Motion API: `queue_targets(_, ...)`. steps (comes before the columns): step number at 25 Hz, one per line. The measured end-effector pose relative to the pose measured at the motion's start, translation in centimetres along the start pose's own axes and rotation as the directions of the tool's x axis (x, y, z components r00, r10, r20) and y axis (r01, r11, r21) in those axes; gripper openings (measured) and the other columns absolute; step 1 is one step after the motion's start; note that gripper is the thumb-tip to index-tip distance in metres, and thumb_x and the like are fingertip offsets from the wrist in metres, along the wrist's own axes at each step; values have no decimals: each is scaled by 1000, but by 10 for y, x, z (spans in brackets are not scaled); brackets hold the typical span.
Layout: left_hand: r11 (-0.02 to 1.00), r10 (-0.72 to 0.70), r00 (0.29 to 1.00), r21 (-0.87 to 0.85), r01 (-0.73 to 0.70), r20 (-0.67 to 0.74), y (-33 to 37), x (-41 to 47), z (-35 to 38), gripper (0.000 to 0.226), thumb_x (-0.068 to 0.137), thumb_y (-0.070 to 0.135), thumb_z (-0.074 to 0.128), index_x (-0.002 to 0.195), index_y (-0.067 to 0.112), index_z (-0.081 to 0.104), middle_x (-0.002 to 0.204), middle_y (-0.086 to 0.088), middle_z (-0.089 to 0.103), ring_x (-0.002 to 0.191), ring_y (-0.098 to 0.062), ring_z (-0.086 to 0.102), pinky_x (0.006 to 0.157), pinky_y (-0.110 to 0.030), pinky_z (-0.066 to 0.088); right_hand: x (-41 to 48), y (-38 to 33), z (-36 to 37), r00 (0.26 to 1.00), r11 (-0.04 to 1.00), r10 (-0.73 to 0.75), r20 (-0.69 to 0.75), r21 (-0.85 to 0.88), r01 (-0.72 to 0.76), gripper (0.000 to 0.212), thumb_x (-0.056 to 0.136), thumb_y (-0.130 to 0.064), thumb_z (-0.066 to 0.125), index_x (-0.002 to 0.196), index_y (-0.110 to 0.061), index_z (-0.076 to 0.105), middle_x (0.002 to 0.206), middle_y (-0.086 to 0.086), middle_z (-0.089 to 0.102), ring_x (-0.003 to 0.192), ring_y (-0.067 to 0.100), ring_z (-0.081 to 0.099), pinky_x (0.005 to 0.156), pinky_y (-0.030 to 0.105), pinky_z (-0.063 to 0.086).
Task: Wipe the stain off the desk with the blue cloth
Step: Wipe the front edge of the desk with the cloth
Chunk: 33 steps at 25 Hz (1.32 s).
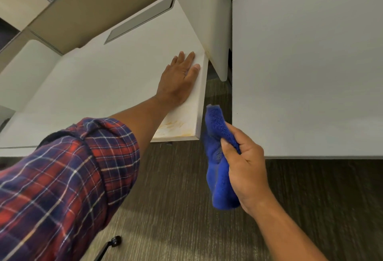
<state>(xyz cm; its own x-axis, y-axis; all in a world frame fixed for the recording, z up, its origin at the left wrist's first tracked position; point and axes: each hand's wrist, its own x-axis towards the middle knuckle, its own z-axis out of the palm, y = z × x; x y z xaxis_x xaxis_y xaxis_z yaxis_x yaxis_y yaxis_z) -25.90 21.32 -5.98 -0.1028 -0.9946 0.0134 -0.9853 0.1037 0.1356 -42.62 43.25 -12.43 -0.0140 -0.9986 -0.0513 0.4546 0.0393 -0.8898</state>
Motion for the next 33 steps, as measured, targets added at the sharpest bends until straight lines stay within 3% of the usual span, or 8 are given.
queue_targets(9, 996, 28, 998, -91, -24, 51, 3, -7, -13, 65, 108, 57, 26, 167, 30, 22, 178, -5, 13, 164, -26, 10, 130, -47, 7, -59, 15, 48, 990, 998, -18, -140, -64, 9, 52, 105, -10, 51, 129, -54, 64, 125, -25, 71, 116, -2, 67, 92, 11, 52)
queue_targets(13, 871, 159, 975, -487, -64, 155, -22, -11, -56, 60, 104, 62, 39, 144, 23, 60, 155, -3, 55, 143, -21, 47, 115, -38, 31, -69, 35, 80, 889, 996, -64, -453, -77, 32, 39, 106, -21, 54, 136, -46, 60, 127, -15, 73, 112, 8, 71, 96, 36, 57)
queue_targets(14, 883, 223, 964, -449, -138, 142, -37, -15, -67, 56, 105, 61, 42, 134, 21, 66, 145, -1, 62, 137, -18, 53, 112, -37, 34, -70, 39, 91, 866, 994, -94, -490, -94, 55, 39, 106, -22, 54, 138, -43, 59, 129, -13, 72, 114, 9, 71, 97, 36, 58)
queue_targets(16, 921, 266, 961, -315, -230, 75, -82, -26, -81, 55, 107, 58, 43, 146, 23, 60, 157, 0, 55, 152, -18, 41, 124, -41, 28, -69, 45, 121, 817, 987, -148, -557, -130, 91, 41, 107, -20, 53, 143, -38, 57, 133, -10, 70, 117, 12, 70, 98, 35, 59)
queue_targets(20, 968, 160, 987, -196, -155, 11, -178, -77, -84, 55, 110, 52, 39, 154, 22, 51, 165, -3, 46, 156, -24, 35, 128, -49, 28, -53, 58, 167, 717, 972, -224, -660, -203, 117, 47, 107, -11, 51, 153, -22, 48, 147, 0, 62, 132, 19, 61, 111, 53, 49)
queue_targets(25, 972, 190, 981, -149, -183, 28, -237, -114, -62, 67, 107, 57, 30, 159, 18, 43, 170, -7, 36, 159, -25, 29, 130, -47, 21, -32, 70, 186, 646, 956, -286, -708, -259, 140, 48, 107, -12, 50, 155, -17, 45, 148, -1, 60, 133, 11, 59, 114, 45, 47)
queue_targets(29, 966, 178, 983, -183, -184, -50, -237, -116, -48, 69, 104, 59, 27, 157, 19, 47, 168, -6, 40, 157, -23, 32, 128, -39, 20, -22, 85, 205, 600, 937, -344, -722, -305, 169, 49, 106, -12, 51, 154, -16, 45, 143, -14, 59, 129, 1, 60, 111, 22, 46)
queue_targets(33, 963, 200, 975, -163, -213, -98, -235, -114, -48, 67, 104, 56, 30, 153, 16, 53, 164, -9, 46, 154, -26, 37, 127, -43, 25, -31, 96, 232, 686, 935, -341, -643, -309, 174, 51, 106, -7, 50, 155, -14, 43, 135, -24, 59, 116, -17, 59, 99, 10, 47)
